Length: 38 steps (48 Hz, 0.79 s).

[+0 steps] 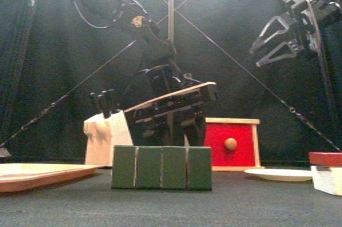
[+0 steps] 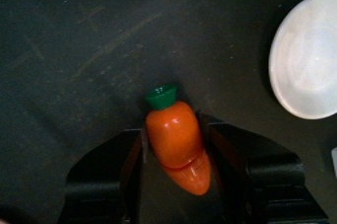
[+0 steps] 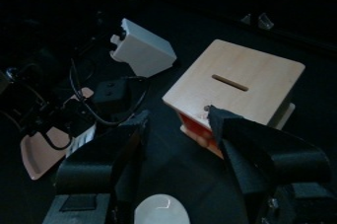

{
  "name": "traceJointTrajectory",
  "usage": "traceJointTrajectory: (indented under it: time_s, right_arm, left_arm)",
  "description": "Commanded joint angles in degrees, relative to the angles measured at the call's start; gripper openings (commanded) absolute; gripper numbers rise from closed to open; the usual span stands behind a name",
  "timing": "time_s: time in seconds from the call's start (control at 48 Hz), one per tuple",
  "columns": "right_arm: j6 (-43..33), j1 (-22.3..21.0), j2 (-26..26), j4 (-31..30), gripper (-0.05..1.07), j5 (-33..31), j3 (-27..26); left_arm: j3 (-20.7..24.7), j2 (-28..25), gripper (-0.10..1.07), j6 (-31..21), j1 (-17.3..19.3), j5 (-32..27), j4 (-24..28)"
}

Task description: Grab carrot

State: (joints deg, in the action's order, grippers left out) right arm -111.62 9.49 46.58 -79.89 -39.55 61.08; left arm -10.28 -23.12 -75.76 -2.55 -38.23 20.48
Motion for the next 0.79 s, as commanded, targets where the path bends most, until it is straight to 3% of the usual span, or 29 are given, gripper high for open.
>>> traceJointTrajectory:
  time_s: [0.0, 0.771]
  right_arm:
    - [0.09, -0.09, -0.09, -0.35, 0.85, -0.09, -0.53]
    - [0.00, 0.26, -0.09, 0.26, 0.85, 0.09, -0.53]
  left_arm:
    - [0.62, 3.08, 0.64, 0.26, 0.00, -1.23, 0.26]
    - [-0.97, 5.54, 0.64, 0.35, -0.88, -2.55, 2.46]
